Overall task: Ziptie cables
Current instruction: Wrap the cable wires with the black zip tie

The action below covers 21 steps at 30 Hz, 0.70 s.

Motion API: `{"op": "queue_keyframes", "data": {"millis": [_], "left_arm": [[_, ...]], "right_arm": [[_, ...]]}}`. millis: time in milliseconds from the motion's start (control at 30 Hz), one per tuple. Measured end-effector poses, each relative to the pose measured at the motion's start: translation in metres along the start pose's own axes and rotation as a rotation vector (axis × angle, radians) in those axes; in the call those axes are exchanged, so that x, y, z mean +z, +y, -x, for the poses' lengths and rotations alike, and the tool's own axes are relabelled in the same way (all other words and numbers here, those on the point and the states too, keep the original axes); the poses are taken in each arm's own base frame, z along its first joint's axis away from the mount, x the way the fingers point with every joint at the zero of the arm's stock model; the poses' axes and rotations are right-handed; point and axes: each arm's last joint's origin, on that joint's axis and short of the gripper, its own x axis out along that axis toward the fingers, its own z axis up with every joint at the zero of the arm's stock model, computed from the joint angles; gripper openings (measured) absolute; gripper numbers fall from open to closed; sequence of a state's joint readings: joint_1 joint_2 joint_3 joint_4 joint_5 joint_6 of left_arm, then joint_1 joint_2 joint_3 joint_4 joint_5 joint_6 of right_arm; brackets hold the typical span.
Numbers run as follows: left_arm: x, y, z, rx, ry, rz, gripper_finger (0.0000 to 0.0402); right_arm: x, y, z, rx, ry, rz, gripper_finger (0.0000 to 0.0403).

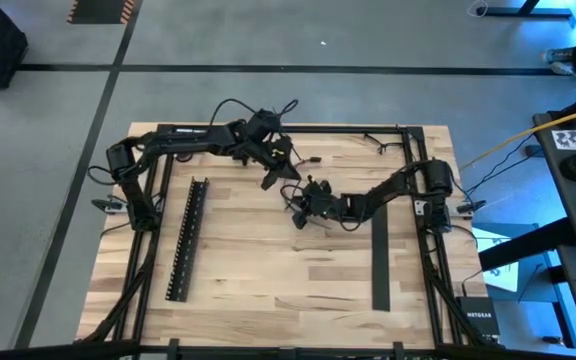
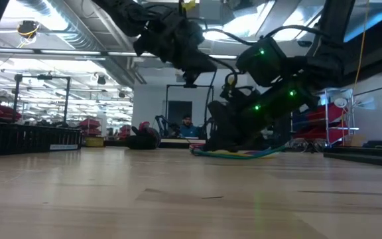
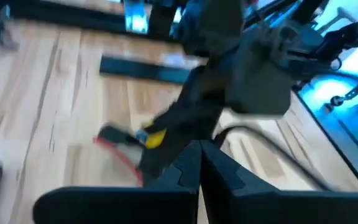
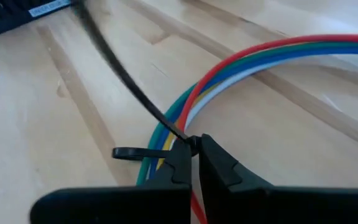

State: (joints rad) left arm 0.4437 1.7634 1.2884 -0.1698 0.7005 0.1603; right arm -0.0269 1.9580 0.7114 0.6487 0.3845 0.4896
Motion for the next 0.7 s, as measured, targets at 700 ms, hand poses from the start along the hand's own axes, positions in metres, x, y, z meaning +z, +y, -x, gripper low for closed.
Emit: {"op": "queue_keyframes", "data": {"millis": [700], "left_arm": [[-0.084,-0.013,-0.025,0.031,0.16,-0.192,0.0127]], "right_arm": [[0.005,0.004,0.0,0.041,-0.005,-0.011,0.0007]]}}
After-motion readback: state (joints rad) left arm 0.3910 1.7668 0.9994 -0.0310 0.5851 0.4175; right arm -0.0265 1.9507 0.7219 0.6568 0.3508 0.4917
